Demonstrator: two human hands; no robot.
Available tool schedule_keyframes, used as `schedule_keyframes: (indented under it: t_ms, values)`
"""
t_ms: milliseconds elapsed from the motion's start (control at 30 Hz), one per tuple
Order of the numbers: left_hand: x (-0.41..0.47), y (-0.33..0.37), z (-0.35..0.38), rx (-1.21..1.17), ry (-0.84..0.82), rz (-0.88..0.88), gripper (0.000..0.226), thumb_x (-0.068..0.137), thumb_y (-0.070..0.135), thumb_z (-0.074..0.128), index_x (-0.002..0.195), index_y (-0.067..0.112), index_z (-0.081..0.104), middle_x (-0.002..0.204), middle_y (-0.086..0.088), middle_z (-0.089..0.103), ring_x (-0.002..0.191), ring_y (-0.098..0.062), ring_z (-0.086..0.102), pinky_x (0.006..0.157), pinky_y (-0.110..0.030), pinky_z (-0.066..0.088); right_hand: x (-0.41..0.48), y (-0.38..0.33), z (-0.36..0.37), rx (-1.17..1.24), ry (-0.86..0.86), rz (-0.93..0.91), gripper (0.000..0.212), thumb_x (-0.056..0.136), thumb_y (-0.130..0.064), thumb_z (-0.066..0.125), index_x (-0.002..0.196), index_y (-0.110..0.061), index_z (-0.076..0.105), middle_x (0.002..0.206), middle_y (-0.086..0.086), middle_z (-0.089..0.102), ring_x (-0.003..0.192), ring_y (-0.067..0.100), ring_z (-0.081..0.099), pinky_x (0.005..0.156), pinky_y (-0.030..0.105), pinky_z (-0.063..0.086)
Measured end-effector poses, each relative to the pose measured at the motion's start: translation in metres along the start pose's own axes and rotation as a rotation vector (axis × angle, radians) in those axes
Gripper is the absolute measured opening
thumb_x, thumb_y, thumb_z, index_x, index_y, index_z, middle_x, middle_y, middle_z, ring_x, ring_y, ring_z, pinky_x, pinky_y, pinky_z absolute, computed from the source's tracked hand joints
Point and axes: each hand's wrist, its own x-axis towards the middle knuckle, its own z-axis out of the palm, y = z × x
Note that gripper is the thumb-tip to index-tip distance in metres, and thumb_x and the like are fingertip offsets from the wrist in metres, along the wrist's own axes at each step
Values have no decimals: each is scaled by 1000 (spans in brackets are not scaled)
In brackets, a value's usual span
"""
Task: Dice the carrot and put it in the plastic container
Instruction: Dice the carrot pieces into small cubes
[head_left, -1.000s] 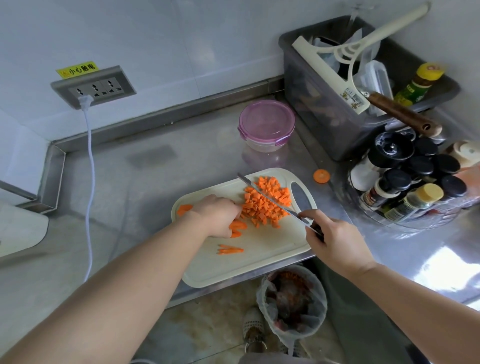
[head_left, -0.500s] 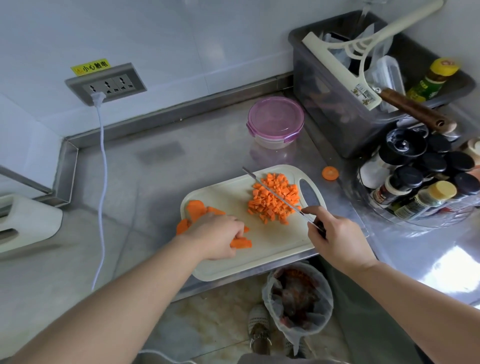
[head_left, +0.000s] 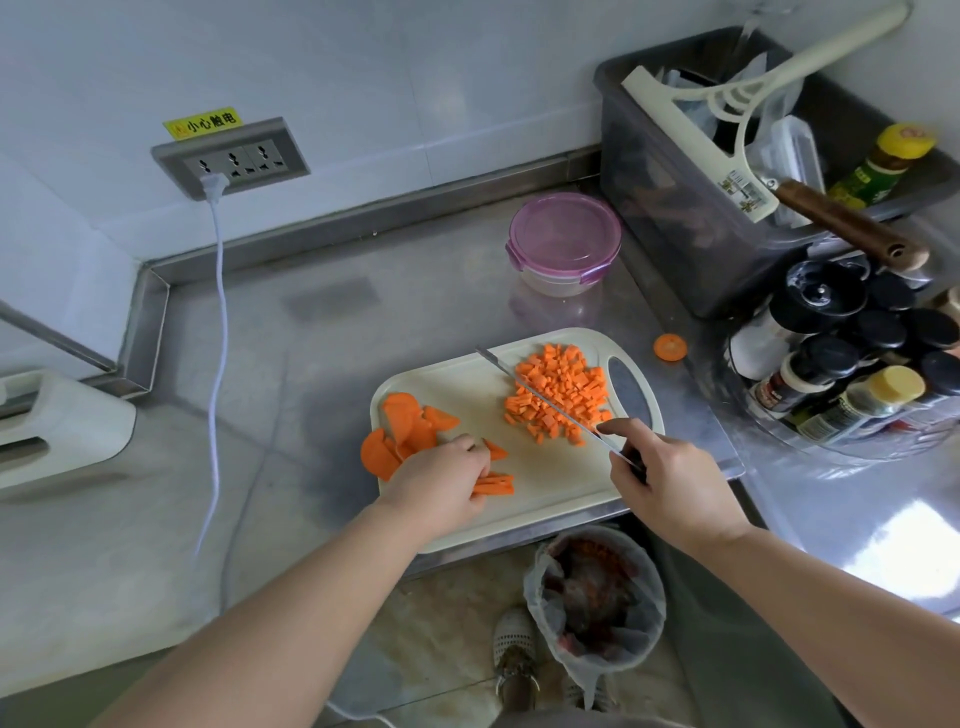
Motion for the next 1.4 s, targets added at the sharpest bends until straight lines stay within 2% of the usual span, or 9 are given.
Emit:
schedule_keyframes:
  t_ms: [100, 200, 300, 433, 633, 933, 1067, 1267, 1400]
  values:
    - [-3, 6, 6, -82, 45, -49, 19, 88, 33, 57, 100, 18, 55, 108, 5, 52, 91, -18, 58, 73, -36, 51, 1, -1, 1, 4, -12, 20, 29, 87, -7, 63, 114, -15, 63, 59, -17, 45, 48, 17, 48, 46, 25, 36]
    - [-4, 1, 4, -205, 101, -121, 33, 84, 47, 62, 103, 21, 57, 103, 12, 50, 95, -11, 57, 76, -31, 50, 3, -4, 2, 25, -34, 45, 27, 90, -11, 60, 117, -17, 61, 57, -19, 42, 52, 15, 46, 51, 27, 36]
    - [2, -13, -7, -262, 207, -185, 30, 87, 40, 64, 108, 19, 59, 104, 8, 52, 99, -12, 57, 77, -29, 46, 3, -7, 5, 54, -62, 67, 26, 92, -14, 56, 118, -19, 60, 57, -17, 45, 55, 14, 48, 54, 29, 40]
    - [18, -13, -14, -164, 102, -78, 28, 90, 27, 61, 118, 22, 58, 120, 7, 51, 105, -15, 58, 81, -35, 49, 5, -12, 7, 89, -77, 100, 27, 94, -16, 54, 120, -19, 59, 59, -15, 48, 56, 12, 49, 59, 33, 46]
    - [32, -14, -12, -97, 58, -29, 18, 91, 22, 60, 109, 21, 63, 114, 5, 56, 104, -16, 57, 83, -36, 49, 10, -12, 6, 81, -71, 119, 27, 93, -16, 54, 120, -19, 59, 56, -15, 46, 51, 4, 46, 54, 27, 35]
    - [43, -17, -17, -131, 29, 11, 18, 91, 20, 59, 109, 20, 65, 112, 3, 57, 104, -16, 57, 85, -35, 48, 7, -10, 8, 89, -84, 135, 27, 93, -16, 55, 120, -19, 58, 56, -16, 46, 51, 4, 47, 54, 26, 37]
    - [43, -15, -15, -155, 33, 1, 20, 93, 21, 57, 111, 19, 65, 108, 2, 56, 99, -17, 59, 84, -33, 48, 8, -11, 9, 105, -81, 150, 27, 93, -17, 54, 119, -21, 58, 55, -13, 45, 52, 8, 47, 55, 27, 37]
    - [36, -8, -1, -247, 107, -112, 19, 90, 22, 60, 107, 17, 64, 106, 1, 58, 95, -19, 60, 81, -36, 51, 7, -15, 13, 102, -145, 162, 26, 95, -19, 51, 120, -23, 57, 59, -9, 51, 56, 8, 51, 55, 28, 43]
    - [29, 1, 3, -186, 177, -106, 21, 91, 26, 57, 111, 19, 62, 109, 4, 54, 95, -18, 60, 72, -35, 51, 5, -19, 15, 112, -195, 195, 27, 96, -21, 50, 122, -24, 56, 66, -6, 58, 60, 11, 55, 59, 29, 47]
